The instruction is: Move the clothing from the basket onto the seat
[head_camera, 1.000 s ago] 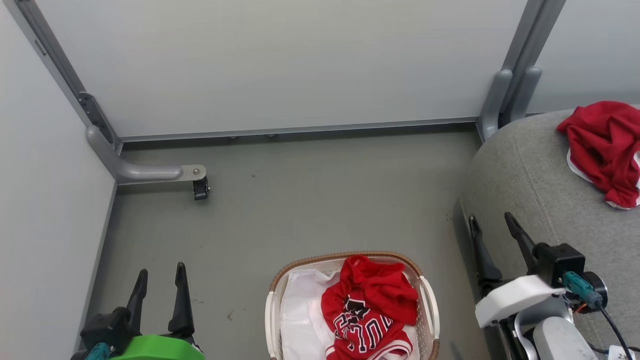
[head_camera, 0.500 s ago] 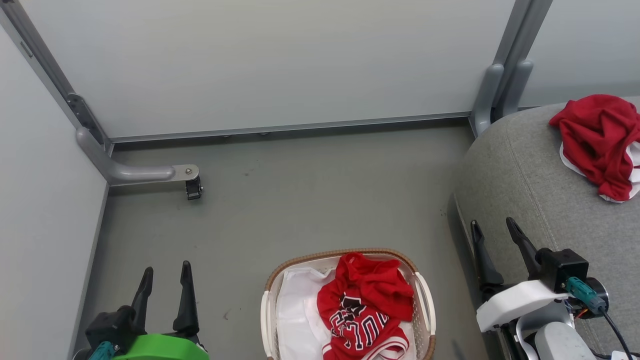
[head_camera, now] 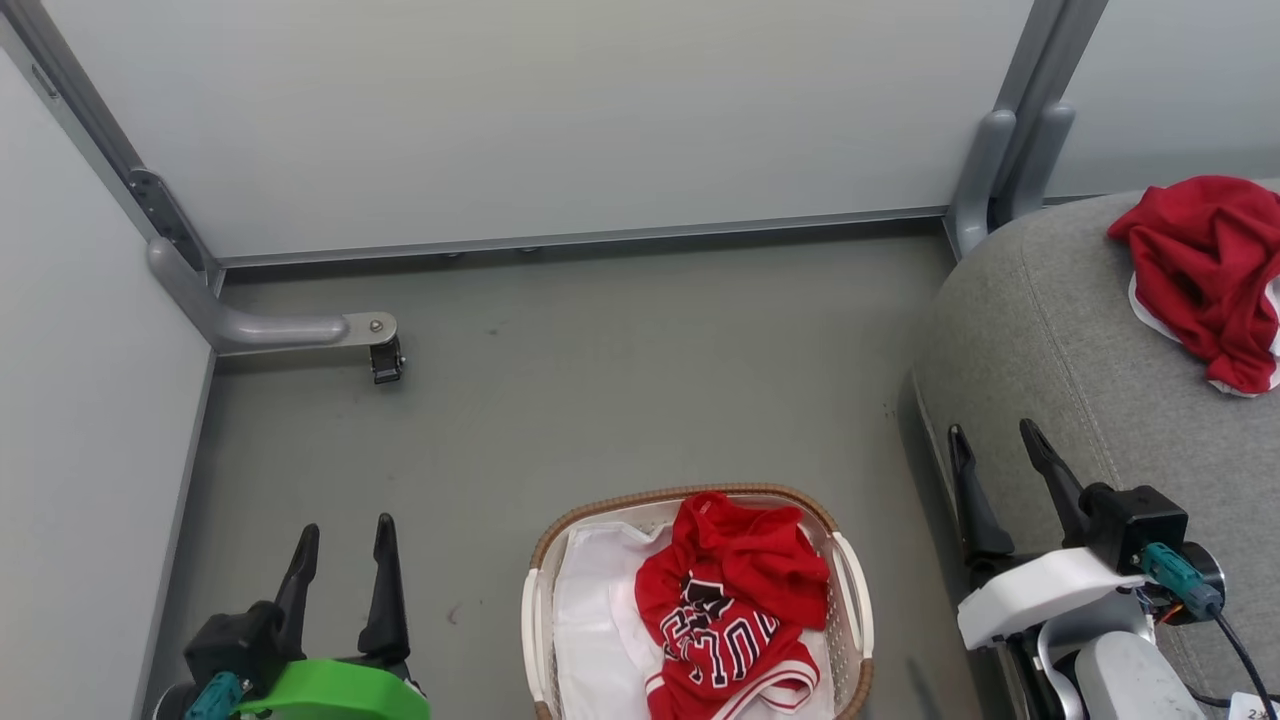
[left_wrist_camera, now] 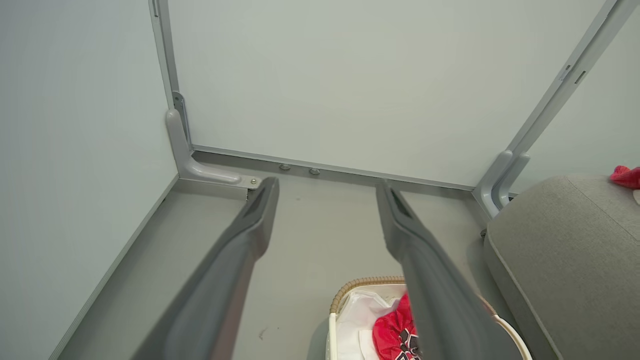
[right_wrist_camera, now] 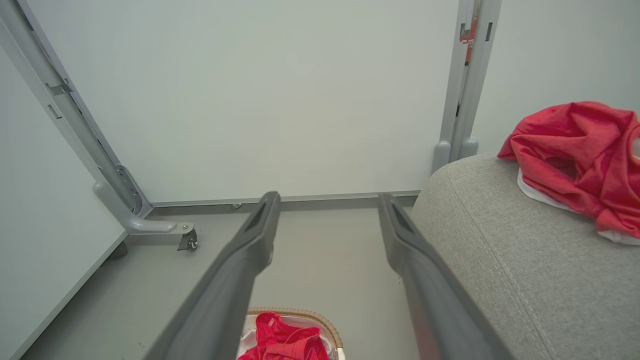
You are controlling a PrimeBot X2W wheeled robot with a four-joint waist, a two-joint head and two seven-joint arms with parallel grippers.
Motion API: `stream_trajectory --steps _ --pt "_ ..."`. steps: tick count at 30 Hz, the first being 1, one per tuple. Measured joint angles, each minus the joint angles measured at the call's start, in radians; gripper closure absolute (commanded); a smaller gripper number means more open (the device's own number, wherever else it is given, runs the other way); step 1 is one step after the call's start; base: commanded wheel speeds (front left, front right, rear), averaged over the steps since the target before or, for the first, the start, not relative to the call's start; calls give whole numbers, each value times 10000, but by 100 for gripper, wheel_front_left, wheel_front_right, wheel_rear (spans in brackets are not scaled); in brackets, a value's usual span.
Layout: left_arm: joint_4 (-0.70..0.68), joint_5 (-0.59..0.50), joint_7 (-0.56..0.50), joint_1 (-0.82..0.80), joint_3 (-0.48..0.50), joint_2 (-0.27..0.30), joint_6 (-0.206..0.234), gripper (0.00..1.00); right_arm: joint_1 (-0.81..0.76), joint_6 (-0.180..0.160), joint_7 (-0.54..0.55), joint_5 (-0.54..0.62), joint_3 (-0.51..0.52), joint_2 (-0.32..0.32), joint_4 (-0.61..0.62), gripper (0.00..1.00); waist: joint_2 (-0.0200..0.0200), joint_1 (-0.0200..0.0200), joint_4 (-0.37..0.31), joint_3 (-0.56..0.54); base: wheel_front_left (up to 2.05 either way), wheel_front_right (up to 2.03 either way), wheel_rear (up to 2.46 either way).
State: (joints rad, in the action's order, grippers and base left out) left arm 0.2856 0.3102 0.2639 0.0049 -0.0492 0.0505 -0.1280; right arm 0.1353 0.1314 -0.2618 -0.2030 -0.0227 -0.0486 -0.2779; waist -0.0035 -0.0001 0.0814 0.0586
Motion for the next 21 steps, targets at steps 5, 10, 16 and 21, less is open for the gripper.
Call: stream_trajectory --steps 5,10,16,21 --pt "88 -159 0 -537 -594 0 -8 0 221 0 0 123 196 2 242 0 0 0 -6 370 0 0 0" --pt "535 -516 0 -1875 -1783 2 -8 0 767 0 0 550 566 2 734 0 0 0 -45 1014 0 0 0" --pt "1883 -851 0 -3912 -3887 46 -10 0 1488 0 0 1147 1126 0 1524 0 0 0 -185 2019 0 0 0" --pt "3254 -825 2 -5690 -5486 8 -10 0 2095 0 0 1480 1676 -2 2178 0 0 0 -336 3006 0 0 0"
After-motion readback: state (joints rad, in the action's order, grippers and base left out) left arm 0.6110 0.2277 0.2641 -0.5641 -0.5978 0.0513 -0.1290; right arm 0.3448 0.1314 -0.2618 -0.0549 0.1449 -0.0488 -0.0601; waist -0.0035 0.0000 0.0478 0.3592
